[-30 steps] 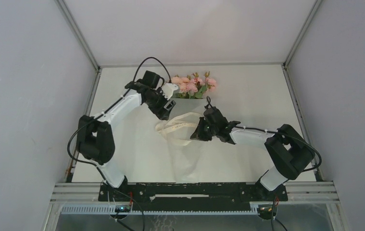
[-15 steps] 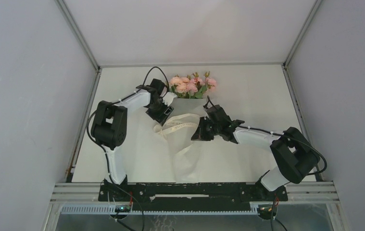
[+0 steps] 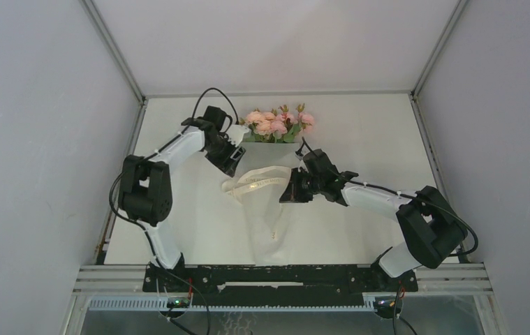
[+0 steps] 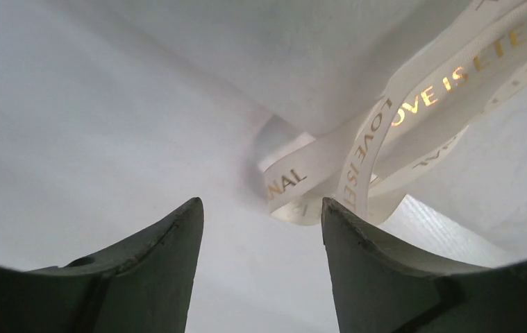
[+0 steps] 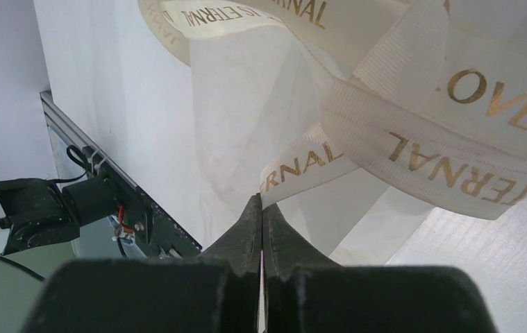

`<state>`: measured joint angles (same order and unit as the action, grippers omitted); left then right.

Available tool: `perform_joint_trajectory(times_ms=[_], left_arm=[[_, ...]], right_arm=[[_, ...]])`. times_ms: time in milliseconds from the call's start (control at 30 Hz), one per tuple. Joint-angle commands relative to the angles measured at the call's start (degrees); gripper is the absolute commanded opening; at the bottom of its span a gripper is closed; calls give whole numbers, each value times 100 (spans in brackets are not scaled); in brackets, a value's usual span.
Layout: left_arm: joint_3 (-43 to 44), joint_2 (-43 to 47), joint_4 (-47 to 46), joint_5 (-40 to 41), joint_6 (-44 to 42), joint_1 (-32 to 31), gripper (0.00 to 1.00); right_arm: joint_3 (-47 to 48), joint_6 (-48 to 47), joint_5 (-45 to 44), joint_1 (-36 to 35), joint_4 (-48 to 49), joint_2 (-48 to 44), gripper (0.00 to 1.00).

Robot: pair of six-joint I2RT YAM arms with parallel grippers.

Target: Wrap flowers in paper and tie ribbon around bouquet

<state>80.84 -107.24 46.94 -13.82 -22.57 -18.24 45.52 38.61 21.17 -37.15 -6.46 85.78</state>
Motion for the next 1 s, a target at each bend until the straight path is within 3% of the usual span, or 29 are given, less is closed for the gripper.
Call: perform_joint_trajectory(times_ms=[0, 333, 367, 500, 533, 867, 967], left_arm=[[131, 216, 426, -159, -710, 74, 67], [74, -487, 628, -188, -917, -6, 61], [93, -523, 584, -167, -855, -23, 53], [110, -628, 490, -257, -668, -39, 4], [75, -588, 456, -303, -646, -32, 0], [-449, 760, -339, -622, 28, -31, 0], [-401, 1146, -400, -752, 229, -29, 0]], right_arm=[[194, -195, 34, 48, 22, -219, 0], [194, -222, 100, 63, 39, -197, 0], [194, -227, 110, 70, 34, -201, 0], [194, -335, 124, 65, -72, -320, 0], [194, -384, 135, 67, -107, -357, 0], [531, -1562, 789, -105, -920, -912, 0], [596, -1933, 1370, -182, -910, -1395, 0]])
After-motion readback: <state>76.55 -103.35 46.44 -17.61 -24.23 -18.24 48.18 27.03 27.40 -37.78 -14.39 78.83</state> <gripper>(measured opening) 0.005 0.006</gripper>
